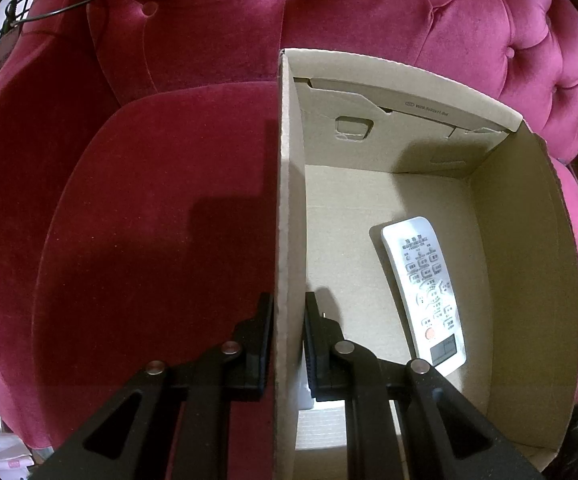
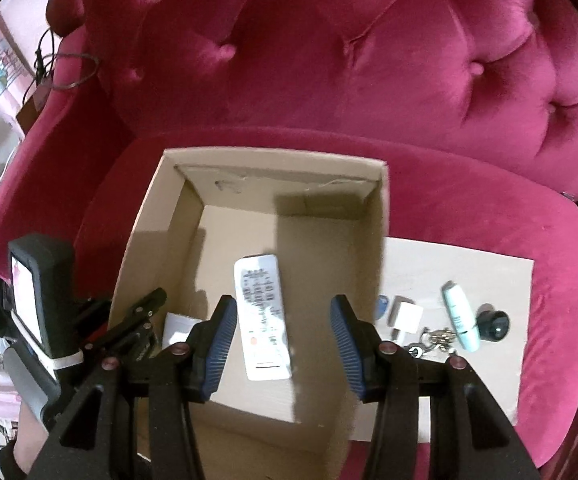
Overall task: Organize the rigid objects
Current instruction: 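Move the right gripper back over the black round cap, then lower the right gripper onto the black round cap and close it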
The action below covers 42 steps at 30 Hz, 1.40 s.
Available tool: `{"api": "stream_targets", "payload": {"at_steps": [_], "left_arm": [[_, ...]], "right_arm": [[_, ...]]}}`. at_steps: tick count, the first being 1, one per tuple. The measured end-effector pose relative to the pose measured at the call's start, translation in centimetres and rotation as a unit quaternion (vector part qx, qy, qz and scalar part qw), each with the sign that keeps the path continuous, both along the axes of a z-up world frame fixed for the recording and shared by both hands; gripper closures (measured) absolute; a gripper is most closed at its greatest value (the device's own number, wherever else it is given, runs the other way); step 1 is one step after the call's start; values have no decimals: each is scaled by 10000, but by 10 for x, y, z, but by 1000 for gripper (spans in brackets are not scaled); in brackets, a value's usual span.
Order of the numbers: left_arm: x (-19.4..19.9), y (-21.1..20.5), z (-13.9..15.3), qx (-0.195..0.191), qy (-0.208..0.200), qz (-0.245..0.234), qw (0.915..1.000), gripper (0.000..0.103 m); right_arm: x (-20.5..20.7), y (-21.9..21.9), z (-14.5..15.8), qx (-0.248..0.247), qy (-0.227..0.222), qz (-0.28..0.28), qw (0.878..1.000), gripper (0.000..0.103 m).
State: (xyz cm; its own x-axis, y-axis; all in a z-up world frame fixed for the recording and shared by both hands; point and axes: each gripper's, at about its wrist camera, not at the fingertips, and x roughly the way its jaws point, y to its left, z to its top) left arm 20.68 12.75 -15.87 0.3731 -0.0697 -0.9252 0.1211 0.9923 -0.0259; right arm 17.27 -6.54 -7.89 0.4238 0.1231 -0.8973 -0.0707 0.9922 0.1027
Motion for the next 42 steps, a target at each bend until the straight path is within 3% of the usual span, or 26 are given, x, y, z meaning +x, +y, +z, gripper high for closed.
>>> {"api": "stream_targets", "payload": {"at_steps": [11, 19, 24, 42], "left_arm": [[0, -1, 0, 14, -7, -2, 10000, 88], [-1, -1, 0, 44, -19, 9, 10000, 88], [-1, -2, 0, 69, -24, 9, 10000, 88], [0, -8, -2, 130, -37, 22, 9999, 88]], "right_arm": [[-13, -66, 11, -237, -168, -599, 9978, 46], [-15, -113, 0, -463, -70, -989, 9940, 42], [-13, -142, -15, -600, 53, -1258, 9902, 33], [5, -217, -98, -509, 751, -2071, 9741, 32]]}}
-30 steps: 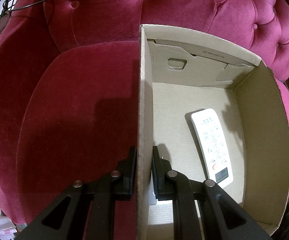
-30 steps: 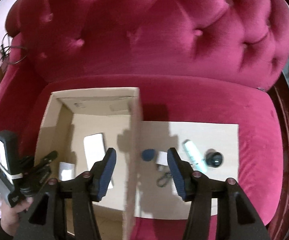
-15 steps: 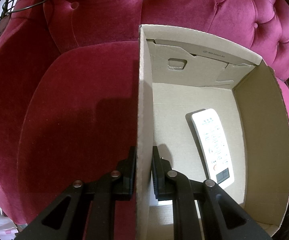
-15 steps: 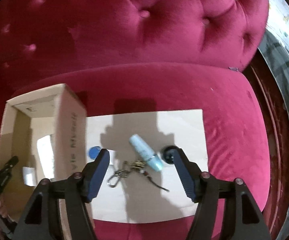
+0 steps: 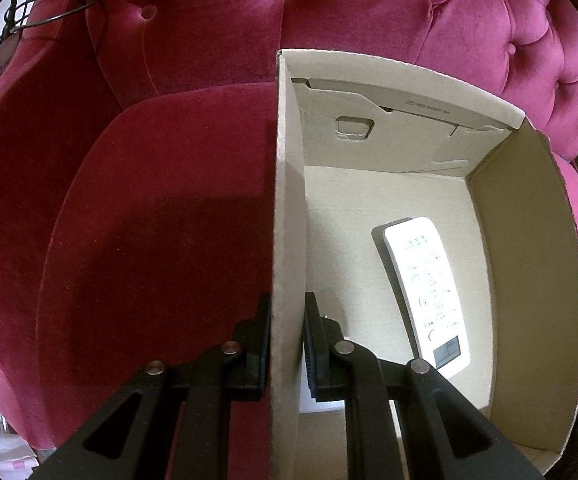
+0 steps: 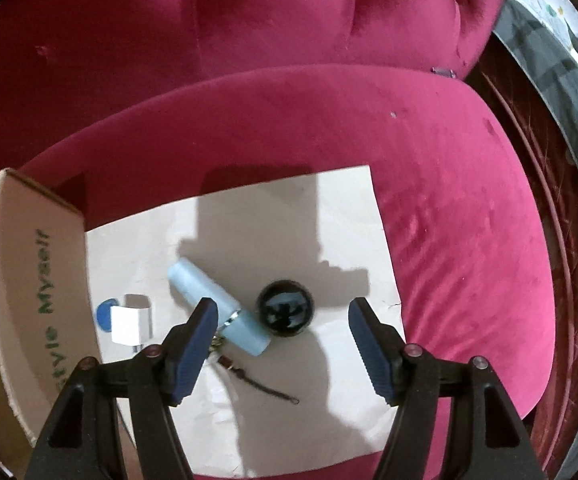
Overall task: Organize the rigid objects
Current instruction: 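Lower the right gripper onto the black round cap and close it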
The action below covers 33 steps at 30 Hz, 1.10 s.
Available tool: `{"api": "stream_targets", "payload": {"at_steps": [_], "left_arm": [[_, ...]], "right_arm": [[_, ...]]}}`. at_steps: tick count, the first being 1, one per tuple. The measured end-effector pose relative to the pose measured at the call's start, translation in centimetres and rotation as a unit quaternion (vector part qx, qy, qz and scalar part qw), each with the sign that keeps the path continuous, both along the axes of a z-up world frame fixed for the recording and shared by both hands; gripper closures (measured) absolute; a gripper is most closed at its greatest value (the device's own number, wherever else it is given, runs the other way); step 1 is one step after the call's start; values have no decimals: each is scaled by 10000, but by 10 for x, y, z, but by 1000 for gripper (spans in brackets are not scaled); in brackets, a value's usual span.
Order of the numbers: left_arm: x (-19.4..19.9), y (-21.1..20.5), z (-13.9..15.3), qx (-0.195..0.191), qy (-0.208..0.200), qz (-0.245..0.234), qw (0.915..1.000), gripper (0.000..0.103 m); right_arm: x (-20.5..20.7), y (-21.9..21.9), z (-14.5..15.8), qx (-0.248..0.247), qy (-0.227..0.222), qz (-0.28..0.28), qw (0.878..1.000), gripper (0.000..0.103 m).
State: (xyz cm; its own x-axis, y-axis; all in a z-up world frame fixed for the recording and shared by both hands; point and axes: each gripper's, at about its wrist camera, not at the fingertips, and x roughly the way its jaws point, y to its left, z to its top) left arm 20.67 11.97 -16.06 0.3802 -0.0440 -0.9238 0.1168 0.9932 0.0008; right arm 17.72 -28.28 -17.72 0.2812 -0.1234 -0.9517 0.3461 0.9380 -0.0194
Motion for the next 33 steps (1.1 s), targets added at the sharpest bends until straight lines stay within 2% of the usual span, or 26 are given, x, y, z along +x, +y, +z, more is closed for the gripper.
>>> {"api": "stream_targets", "payload": {"at_steps": [14, 17, 19, 25, 33], "left_arm": [[1, -1, -1, 26, 0, 17, 10000, 88], [1, -1, -1, 32, -3, 12, 10000, 89], [1, 0, -1, 23, -3, 19, 10000, 88], [1, 0, -1, 14, -4, 30, 10000, 88], [1, -1, -2, 19, -7, 39, 10000, 88]], "right_arm": [[13, -25, -35, 272, 241, -315, 9988, 34], [14, -25, -37, 393, 239, -306, 9985, 48], [16, -26, -39, 566, 228, -299, 9977, 63], [16, -19, -40, 473, 199, -232, 9984, 63], [10, -10, -24, 308, 159, -125, 9993, 63]]}}
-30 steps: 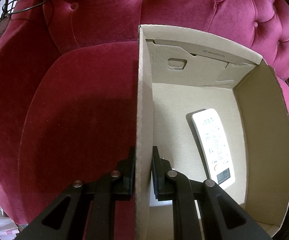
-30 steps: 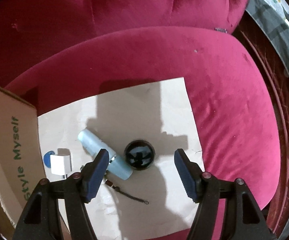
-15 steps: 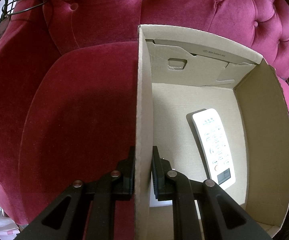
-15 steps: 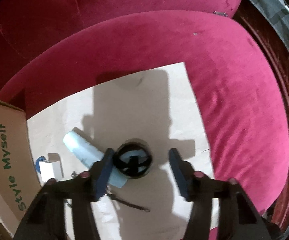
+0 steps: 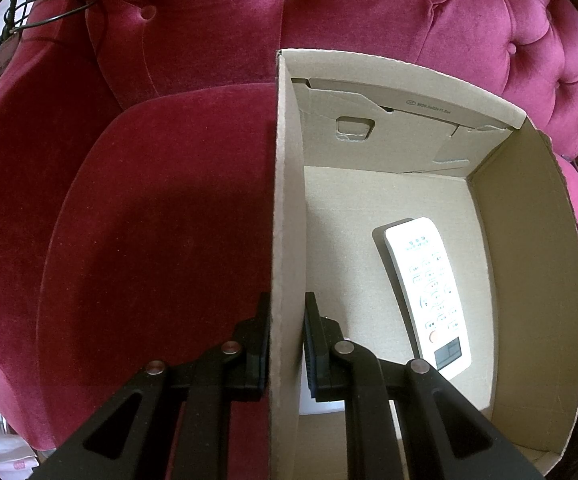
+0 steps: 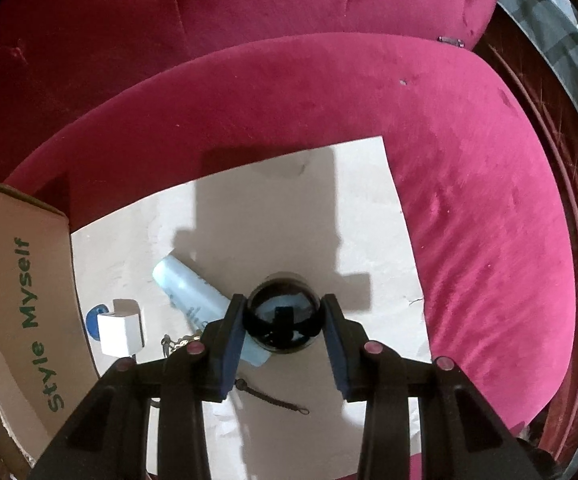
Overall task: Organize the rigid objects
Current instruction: 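Lower the right gripper onto the black round cap and close it, then lift the black cap and carry it into the box with the right gripper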
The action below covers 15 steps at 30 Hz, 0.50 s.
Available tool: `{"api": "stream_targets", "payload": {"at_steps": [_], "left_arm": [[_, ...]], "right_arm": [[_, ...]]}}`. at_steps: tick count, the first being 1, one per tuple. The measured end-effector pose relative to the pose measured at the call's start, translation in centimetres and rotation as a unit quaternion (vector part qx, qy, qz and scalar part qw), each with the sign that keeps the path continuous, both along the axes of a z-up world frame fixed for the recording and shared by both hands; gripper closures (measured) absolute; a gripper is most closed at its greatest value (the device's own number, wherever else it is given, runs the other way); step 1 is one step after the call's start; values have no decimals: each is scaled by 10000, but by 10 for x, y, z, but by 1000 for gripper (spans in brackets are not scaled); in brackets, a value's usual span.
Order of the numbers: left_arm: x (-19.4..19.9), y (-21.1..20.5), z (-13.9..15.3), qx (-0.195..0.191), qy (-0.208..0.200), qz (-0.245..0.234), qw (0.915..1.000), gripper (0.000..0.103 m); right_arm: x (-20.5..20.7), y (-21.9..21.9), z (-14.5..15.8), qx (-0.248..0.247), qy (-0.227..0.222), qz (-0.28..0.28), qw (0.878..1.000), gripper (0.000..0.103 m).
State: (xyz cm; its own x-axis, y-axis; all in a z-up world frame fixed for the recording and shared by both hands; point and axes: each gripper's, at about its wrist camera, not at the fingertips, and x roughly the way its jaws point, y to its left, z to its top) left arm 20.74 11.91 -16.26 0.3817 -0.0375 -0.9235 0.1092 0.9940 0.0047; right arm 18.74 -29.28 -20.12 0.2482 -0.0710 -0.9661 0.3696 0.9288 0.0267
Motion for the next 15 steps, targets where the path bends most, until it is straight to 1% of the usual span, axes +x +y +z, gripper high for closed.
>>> {"api": "stream_targets", "payload": {"at_steps": [7, 15], "left_arm": [[0, 0, 0, -10, -2, 8, 10000, 89], [-1, 3, 1, -50, 3, 14, 10000, 89]], "right_arm": [[-6, 6, 19, -127, -94, 94, 9998, 63], [-16, 22, 53, -290, -210, 235, 9991, 63]]}}
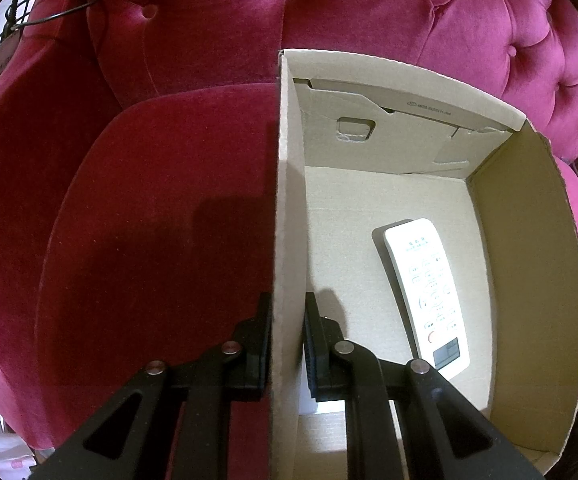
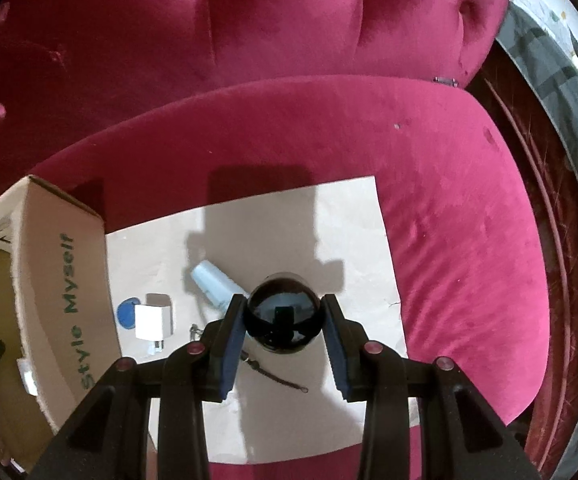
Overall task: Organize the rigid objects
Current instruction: 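Lift the black cap and carry it into the box with the right gripper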
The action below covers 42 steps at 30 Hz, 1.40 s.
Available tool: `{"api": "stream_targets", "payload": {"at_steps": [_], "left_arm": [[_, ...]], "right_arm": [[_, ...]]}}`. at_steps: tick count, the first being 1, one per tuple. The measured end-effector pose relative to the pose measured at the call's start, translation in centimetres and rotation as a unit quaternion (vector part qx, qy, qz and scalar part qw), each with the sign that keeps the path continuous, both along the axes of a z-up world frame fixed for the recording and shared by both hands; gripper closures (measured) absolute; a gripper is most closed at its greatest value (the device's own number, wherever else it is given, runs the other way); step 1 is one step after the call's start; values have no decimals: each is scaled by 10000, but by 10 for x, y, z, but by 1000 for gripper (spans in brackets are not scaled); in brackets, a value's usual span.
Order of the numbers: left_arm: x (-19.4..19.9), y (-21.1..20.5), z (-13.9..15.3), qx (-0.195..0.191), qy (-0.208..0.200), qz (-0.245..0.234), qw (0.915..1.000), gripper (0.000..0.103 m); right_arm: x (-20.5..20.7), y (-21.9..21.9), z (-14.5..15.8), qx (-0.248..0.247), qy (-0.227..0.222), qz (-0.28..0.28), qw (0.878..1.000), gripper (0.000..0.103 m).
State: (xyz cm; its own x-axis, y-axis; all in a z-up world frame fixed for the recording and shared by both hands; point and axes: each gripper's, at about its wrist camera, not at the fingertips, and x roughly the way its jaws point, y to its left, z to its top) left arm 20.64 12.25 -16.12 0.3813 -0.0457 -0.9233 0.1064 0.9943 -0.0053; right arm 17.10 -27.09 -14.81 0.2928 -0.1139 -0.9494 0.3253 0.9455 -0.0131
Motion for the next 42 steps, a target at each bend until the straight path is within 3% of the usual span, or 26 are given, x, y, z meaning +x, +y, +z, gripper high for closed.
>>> {"api": "stream_targets", "payload": {"at_steps": [23, 42], "left_arm": [[0, 2, 2, -35, -5, -8, 10000, 89], [1, 2, 3, -40, -2, -27, 10000, 89]], "right_arm": [[8, 87, 70, -100, -150, 905, 9957, 63], [34, 176, 75, -28, -147, 1793, 9837, 63]]}}
